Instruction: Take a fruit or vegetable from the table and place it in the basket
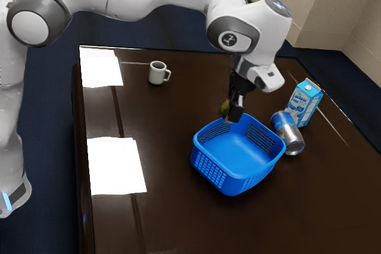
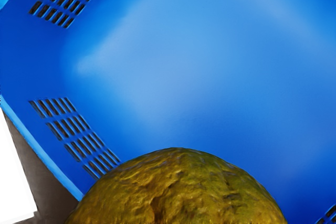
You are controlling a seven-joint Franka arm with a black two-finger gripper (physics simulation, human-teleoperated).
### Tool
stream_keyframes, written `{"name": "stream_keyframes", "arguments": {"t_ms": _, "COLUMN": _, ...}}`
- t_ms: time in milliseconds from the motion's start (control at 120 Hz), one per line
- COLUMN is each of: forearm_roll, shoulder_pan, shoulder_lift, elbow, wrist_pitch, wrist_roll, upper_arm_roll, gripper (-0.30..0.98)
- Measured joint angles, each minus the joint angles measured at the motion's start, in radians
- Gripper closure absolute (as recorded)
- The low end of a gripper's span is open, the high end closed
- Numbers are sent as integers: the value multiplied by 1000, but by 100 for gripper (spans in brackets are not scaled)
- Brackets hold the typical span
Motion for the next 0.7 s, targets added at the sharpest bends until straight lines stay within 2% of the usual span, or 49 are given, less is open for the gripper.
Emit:
{"name": "stream_keyframes", "arguments": {"t_ms": 125, "forearm_roll": 36, "shoulder_pan": 20, "shoulder_lift": 107, "elbow": 0, "wrist_pitch": 210, "wrist_roll": -14, "upper_arm_roll": 15, "gripper": 36}}
{"name": "stream_keyframes", "arguments": {"t_ms": 250, "forearm_roll": 48, "shoulder_pan": 26, "shoulder_lift": 151, "elbow": -34, "wrist_pitch": 393, "wrist_roll": -31, "upper_arm_roll": 10, "gripper": 36}}
{"name": "stream_keyframes", "arguments": {"t_ms": 333, "forearm_roll": 50, "shoulder_pan": 19, "shoulder_lift": 127, "elbow": -51, "wrist_pitch": 298, "wrist_roll": -76, "upper_arm_roll": -80, "gripper": 37}}
{"name": "stream_keyframes", "arguments": {"t_ms": 350, "forearm_roll": 50, "shoulder_pan": 18, "shoulder_lift": 125, "elbow": -49, "wrist_pitch": 277, "wrist_roll": -84, "upper_arm_roll": -89, "gripper": 33}}
{"name": "stream_keyframes", "arguments": {"t_ms": 433, "forearm_roll": 50, "shoulder_pan": 27, "shoulder_lift": 125, "elbow": -47, "wrist_pitch": 195, "wrist_roll": -116, "upper_arm_roll": -81, "gripper": 18}}
{"name": "stream_keyframes", "arguments": {"t_ms": 550, "forearm_roll": 52, "shoulder_pan": 32, "shoulder_lift": 118, "elbow": -41, "wrist_pitch": 124, "wrist_roll": -154, "upper_arm_roll": -78, "gripper": 9}}
{"name": "stream_keyframes", "arguments": {"t_ms": 633, "forearm_roll": 52, "shoulder_pan": 16, "shoulder_lift": -93, "elbow": 6, "wrist_pitch": 59, "wrist_roll": -166, "upper_arm_roll": -61, "gripper": 6}}
{"name": "stream_keyframes", "arguments": {"t_ms": 667, "forearm_roll": 52, "shoulder_pan": -20, "shoulder_lift": -217, "elbow": 14, "wrist_pitch": -4, "wrist_roll": -171, "upper_arm_roll": -7, "gripper": 5}}
{"name": "stream_keyframes", "arguments": {"t_ms": 700, "forearm_roll": 49, "shoulder_pan": -67, "shoulder_lift": -335, "elbow": 18, "wrist_pitch": -99, "wrist_roll": -177, "upper_arm_roll": 86, "gripper": 4}}
